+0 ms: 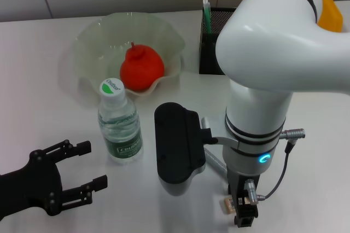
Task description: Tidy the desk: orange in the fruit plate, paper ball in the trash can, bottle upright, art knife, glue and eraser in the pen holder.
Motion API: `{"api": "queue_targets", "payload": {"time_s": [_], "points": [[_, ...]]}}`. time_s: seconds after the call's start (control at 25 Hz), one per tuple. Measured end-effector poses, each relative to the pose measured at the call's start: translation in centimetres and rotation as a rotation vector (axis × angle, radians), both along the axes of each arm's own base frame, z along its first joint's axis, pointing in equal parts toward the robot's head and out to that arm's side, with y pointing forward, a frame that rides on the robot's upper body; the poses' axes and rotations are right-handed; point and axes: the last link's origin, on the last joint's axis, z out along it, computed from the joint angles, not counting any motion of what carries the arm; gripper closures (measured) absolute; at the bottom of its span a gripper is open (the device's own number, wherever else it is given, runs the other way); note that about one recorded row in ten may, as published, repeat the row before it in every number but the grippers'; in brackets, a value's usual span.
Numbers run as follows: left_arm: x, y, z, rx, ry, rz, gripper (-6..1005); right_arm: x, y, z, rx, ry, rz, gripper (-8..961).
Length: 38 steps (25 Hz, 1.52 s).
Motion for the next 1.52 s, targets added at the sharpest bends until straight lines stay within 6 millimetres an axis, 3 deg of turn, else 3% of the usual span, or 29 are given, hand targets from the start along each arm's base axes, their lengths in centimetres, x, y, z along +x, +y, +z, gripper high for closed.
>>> {"api": "queue_targets", "payload": {"time_s": [0.24, 0.48, 0.72, 0.76, 0.88, 1.2, 1.32, 1.52], "points": [[0.0, 0.0, 0.0, 0.001, 0.0, 0.0, 191, 0.4, 0.0, -0.3, 0.001, -0.01, 0.003, 395], [0.0, 0.0, 0.0, 0.001, -0.001, 0.001, 191, 0.4, 0.0, -0.4, 0.002, -0.012, 0.008, 469], [0.0, 0.1, 0.0, 0.003, -0.002, 0.004, 191, -0.8, 0.8, 0.6, 0.041, 0.026, 0.019, 692], [0.0, 0.1, 0.1, 0.004, -0.002, 0.005, 191, -0.8, 0.8, 0.6, 0.041, 0.026, 0.019, 693], [0.0, 0.1, 0.1, 0.008, -0.002, 0.005, 192, -2.1, 2.4, 2.8, 0.131, 0.07, 0.031, 694], [0.1, 0.3, 0.1, 0.01, -0.001, -0.002, 191, -4.4, 8.5, 11.1, 0.491, 0.199, 0.136, 695], [0.1, 0.3, 0.1, 0.01, -0.002, -0.002, 191, -4.0, 11.4, 12.9, 0.634, 0.282, 0.175, 695], [0.1, 0.3, 0.1, 0.01, -0.002, -0.002, 191, -2.6, 13.7, 13.1, 0.724, 0.342, 0.179, 694]]}}
